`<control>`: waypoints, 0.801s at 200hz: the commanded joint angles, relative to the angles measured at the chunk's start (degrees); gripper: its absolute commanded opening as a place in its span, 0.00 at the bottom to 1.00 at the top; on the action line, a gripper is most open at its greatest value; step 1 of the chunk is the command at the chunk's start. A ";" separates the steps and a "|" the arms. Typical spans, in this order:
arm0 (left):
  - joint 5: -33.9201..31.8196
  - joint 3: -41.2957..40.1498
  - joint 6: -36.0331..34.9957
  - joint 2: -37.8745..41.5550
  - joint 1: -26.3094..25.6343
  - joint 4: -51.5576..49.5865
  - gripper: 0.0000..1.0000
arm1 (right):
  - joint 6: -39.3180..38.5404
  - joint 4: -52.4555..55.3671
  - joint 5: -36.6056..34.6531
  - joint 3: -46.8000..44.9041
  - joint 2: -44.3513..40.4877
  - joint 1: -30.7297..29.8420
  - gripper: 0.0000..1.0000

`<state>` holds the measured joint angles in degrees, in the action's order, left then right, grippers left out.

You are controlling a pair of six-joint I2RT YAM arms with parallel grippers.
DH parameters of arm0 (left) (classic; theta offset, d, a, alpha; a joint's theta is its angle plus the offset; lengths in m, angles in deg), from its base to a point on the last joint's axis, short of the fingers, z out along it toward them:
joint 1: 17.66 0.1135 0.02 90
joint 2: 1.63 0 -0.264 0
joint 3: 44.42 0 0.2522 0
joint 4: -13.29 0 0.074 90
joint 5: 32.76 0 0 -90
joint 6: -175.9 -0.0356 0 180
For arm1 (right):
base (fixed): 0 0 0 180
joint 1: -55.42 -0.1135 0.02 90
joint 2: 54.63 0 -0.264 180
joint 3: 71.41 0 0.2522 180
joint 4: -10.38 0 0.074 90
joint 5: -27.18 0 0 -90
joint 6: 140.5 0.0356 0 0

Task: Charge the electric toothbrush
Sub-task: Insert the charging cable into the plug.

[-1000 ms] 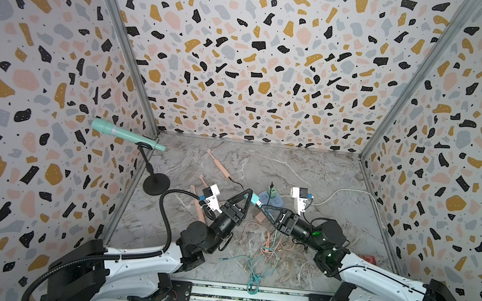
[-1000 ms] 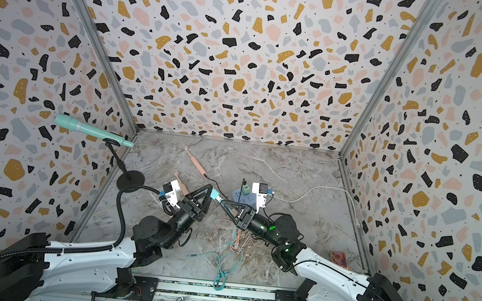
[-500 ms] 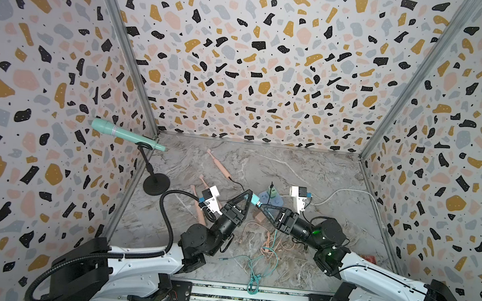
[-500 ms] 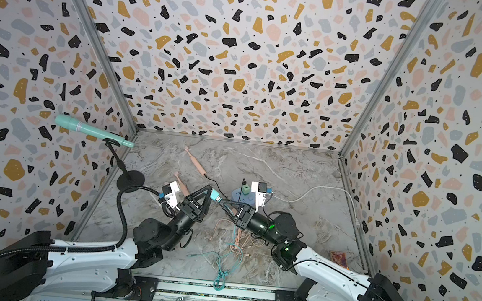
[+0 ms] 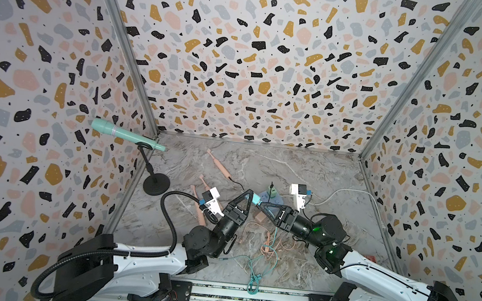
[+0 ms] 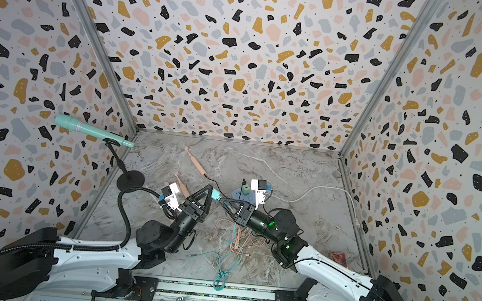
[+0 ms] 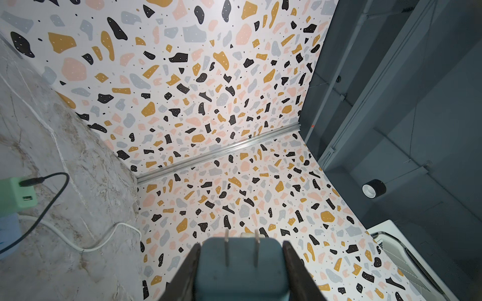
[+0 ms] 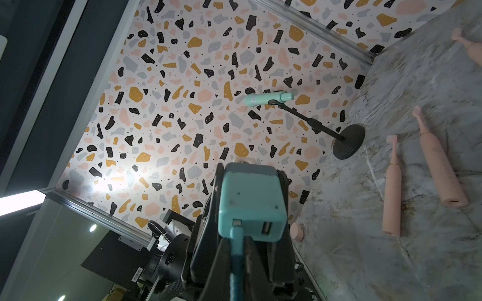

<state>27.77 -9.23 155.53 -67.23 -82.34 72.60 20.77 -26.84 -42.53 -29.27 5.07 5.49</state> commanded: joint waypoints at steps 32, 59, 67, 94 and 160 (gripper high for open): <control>14.37 2.38 -2.32 -2.01 -5.36 -1.72 0.00 | -1.08 -0.10 -0.38 4.03 2.34 -0.08 0.00; 14.62 2.48 -2.73 -1.61 -5.45 -2.38 0.00 | -1.41 3.17 -1.15 4.40 0.86 0.27 0.00; 14.41 2.52 -2.79 -1.47 -5.55 -2.58 0.00 | -1.73 4.38 -1.44 4.57 0.55 0.30 0.00; 13.27 2.07 -2.48 -0.99 -5.63 -2.48 0.00 | -1.47 3.99 0.18 4.40 0.95 0.34 0.00; -6.27 2.66 3.78 11.16 -5.21 -23.85 0.00 | -14.53 19.39 -4.51 3.24 -10.36 -0.05 0.59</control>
<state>24.80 -8.20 156.03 -59.14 -86.85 57.96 14.62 -15.78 -43.01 -27.63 -0.15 5.90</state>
